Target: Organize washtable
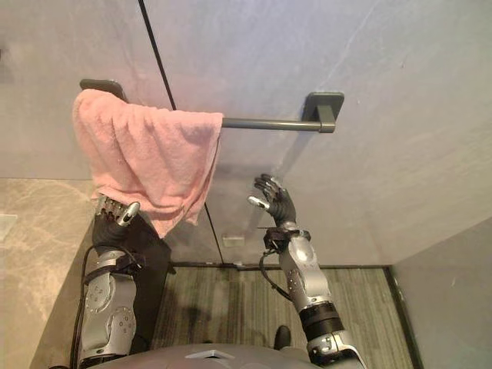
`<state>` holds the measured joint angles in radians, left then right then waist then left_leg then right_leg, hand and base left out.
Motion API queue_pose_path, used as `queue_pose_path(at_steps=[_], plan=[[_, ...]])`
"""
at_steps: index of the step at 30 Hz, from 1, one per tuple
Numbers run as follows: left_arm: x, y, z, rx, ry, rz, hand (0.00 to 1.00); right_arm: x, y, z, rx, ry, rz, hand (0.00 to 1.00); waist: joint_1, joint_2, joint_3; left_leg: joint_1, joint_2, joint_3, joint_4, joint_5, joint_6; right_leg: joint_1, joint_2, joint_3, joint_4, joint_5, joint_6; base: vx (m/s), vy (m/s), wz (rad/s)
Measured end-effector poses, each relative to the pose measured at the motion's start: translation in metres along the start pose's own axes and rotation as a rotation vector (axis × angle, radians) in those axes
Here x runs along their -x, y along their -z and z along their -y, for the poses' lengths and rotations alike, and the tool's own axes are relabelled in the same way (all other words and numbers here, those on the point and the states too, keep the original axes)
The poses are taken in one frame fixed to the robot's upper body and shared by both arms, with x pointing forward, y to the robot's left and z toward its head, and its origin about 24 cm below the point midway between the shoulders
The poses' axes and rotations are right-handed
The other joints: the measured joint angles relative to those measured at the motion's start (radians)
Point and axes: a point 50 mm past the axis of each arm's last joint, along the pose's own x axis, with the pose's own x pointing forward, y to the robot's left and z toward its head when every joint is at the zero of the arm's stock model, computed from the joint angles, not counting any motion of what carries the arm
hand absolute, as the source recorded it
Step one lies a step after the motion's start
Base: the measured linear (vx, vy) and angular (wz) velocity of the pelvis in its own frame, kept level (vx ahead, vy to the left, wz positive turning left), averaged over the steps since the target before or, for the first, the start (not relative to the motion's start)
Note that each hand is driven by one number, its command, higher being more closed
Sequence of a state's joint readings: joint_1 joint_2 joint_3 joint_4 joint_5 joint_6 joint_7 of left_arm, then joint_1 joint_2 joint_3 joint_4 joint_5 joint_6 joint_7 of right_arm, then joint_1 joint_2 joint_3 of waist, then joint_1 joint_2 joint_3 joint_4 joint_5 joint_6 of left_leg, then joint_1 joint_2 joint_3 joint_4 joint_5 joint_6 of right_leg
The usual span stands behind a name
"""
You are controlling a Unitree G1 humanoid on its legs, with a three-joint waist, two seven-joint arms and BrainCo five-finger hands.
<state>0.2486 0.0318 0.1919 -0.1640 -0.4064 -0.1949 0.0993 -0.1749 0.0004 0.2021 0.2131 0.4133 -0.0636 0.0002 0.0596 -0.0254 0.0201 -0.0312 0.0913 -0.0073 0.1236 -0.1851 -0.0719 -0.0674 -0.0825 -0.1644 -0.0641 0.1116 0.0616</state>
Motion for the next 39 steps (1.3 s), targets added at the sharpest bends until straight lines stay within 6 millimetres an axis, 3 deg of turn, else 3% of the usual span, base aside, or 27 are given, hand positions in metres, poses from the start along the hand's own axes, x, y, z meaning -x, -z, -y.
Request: queue_pose_path(at_steps=[6, 10, 15, 19, 20, 28, 32, 36, 39], plan=[[0.018, 0.009, -0.013, -0.016, -0.039, -0.063, 0.0, -0.018, -0.021, -0.022, 0.032, -0.095, 0.067, 0.0, 0.012, 0.004, 0.003, -0.026, 0.003, -0.032, 0.006, 0.016, -0.017, -0.004, 0.006, -0.031, -0.006, -0.001, -0.004, -0.05, -0.031, 0.16], [0.029, 0.02, -0.011, 0.011, -0.026, -0.121, 0.0, -0.032, -0.044, -0.046, 0.035, -0.195, 0.155, 0.0, 0.044, 0.004, 0.003, -0.033, 0.003, -0.058, 0.006, 0.022, -0.021, 0.002, 0.006, -0.057, -0.015, 0.003, -0.009, 0.0, -0.017, 0.16], [0.039, 0.041, -0.007, 0.016, 0.003, -0.243, 0.0, -0.037, -0.049, -0.072, 0.021, -0.282, 0.173, 0.0, 0.065, -0.004, 0.023, -0.033, 0.0, -0.086, 0.005, 0.024, -0.023, 0.024, 0.002, -0.081, -0.017, 0.003, -0.008, 0.02, 0.006, 0.17], [0.047, 0.058, -0.009, 0.034, -0.01, -0.339, 0.0, -0.038, -0.051, -0.074, -0.008, -0.278, 0.174, 0.0, 0.064, -0.02, 0.041, -0.036, -0.001, -0.094, 0.004, 0.025, -0.023, 0.025, -0.001, -0.094, -0.019, 0.003, -0.009, 0.0, 0.007, 0.06], [0.047, 0.059, -0.008, 0.039, -0.004, -0.344, 0.0, -0.038, -0.051, -0.074, -0.008, -0.275, 0.174, 1.0, 0.064, -0.02, 0.041, -0.036, -0.001, -0.095, 0.004, 0.026, -0.023, 0.025, -0.001, -0.095, -0.019, 0.002, -0.009, 0.01, -0.01, 0.05], [0.046, 0.06, -0.001, 0.051, 0.022, -0.349, 0.0, -0.044, -0.053, -0.079, 0.016, -0.27, 0.173, 1.0, 0.063, -0.009, 0.051, -0.033, 0.001, -0.096, 0.0, 0.031, -0.026, 0.03, 0.005, -0.097, -0.023, 0.002, -0.009, 0.0, -0.001, 0.0], [0.045, 0.059, -0.001, 0.05, 0.016, -0.344, 0.0, -0.046, -0.055, -0.096, 0.044, -0.34, 0.173, 1.0, 0.091, -0.006, 0.055, -0.029, 0.001, -0.097, -0.013, 0.04, -0.026, 0.03, 0.004, -0.104, -0.024, 0.002, -0.009, 0.0, -0.008, 0.06], [0.043, 0.056, -0.005, 0.044, -0.002, -0.329, 0.0, -0.05, -0.054, -0.095, 0.047, -0.323, 0.166, 1.0, 0.092, -0.007, 0.056, -0.022, -0.001, -0.097, -0.011, 0.048, -0.027, 0.031, 0.001, -0.105, -0.023, 0.002, -0.009, 0.01, 0.003, 0.03], [0.036, 0.039, -0.004, 0.045, -0.006, -0.249, 0.0, -0.052, -0.058, -0.085, 0.031, -0.27, 0.182, 1.0, 0.09, -0.009, 0.058, -0.018, -0.001, -0.094, -0.012, 0.048, -0.027, 0.031, 0.001, -0.101, -0.023, 0.002, -0.009, 0.0, 0.002, -0.03]])
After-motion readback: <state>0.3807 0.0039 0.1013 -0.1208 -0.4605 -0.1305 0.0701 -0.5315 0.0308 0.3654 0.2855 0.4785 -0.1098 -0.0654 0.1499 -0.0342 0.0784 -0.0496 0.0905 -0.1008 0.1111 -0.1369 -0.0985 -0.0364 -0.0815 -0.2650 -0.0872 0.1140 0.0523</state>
